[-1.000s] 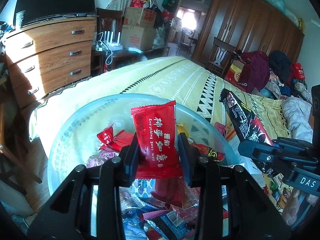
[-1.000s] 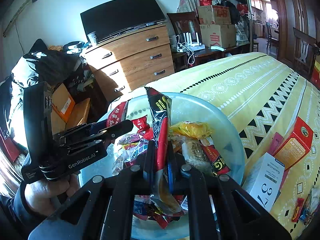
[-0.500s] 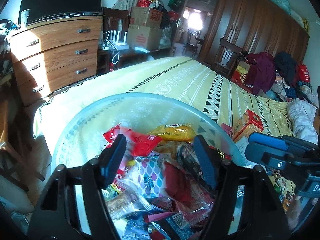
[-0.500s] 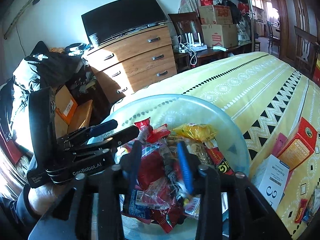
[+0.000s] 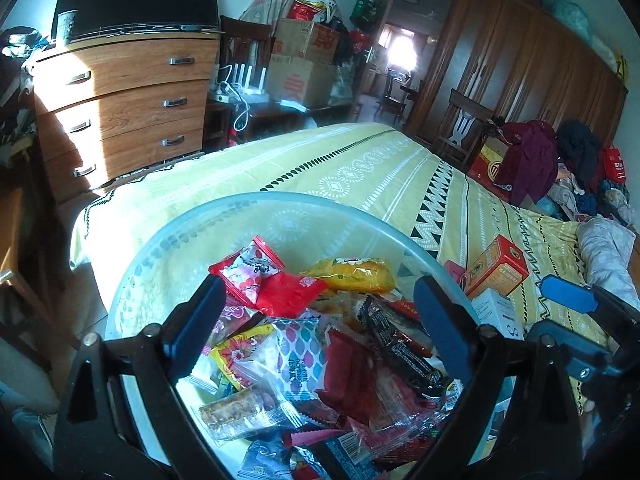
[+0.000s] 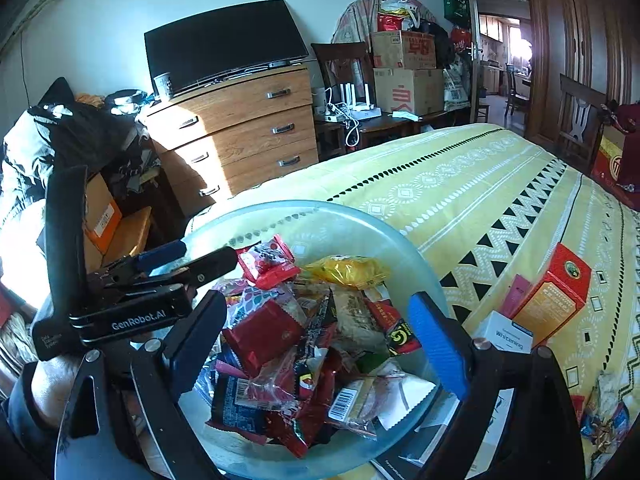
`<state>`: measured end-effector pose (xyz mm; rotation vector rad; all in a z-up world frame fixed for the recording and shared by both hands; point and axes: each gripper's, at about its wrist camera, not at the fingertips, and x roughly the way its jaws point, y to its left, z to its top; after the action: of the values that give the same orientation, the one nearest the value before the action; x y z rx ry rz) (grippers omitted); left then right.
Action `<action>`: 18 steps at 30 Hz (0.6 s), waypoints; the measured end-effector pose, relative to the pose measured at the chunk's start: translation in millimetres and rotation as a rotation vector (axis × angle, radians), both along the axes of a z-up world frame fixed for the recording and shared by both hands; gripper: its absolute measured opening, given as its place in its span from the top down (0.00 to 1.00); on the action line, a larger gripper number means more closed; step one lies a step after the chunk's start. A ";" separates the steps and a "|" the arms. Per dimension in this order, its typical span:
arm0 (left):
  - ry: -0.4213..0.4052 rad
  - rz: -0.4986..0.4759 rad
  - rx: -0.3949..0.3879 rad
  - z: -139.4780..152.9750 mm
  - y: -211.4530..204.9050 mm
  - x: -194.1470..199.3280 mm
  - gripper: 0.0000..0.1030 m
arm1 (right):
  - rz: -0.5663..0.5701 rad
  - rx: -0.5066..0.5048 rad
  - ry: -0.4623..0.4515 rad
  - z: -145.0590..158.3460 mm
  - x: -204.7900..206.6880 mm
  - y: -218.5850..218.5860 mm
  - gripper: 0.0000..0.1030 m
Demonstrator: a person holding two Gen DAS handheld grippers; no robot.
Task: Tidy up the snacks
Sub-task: 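Hold the red packet over the bowl and open the left tool while the right releases the stick packet, then move both open tools away from the bowl toward the snacks on the bed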
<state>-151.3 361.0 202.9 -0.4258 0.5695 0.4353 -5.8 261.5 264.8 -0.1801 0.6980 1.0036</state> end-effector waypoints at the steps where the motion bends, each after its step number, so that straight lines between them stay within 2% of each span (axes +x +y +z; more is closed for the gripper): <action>1: 0.000 0.001 0.001 0.1 -0.5 0.0 0.04 | -0.003 -0.006 -0.006 0.0 -0.9 0.0 0.09; 4: 0.000 0.002 0.001 0.3 -2.3 0.2 0.00 | -0.010 -0.022 -0.028 -1.0 -3.0 -2.0 0.08; 18: 0.005 -0.011 -0.002 0.5 -12.2 5.8 0.00 | -0.024 -0.029 -0.032 -2.1 -1.4 -8.5 0.08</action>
<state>-145.5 348.8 203.5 -0.4229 0.5773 0.4254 -7.2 253.0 262.8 -0.2125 0.6846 0.9662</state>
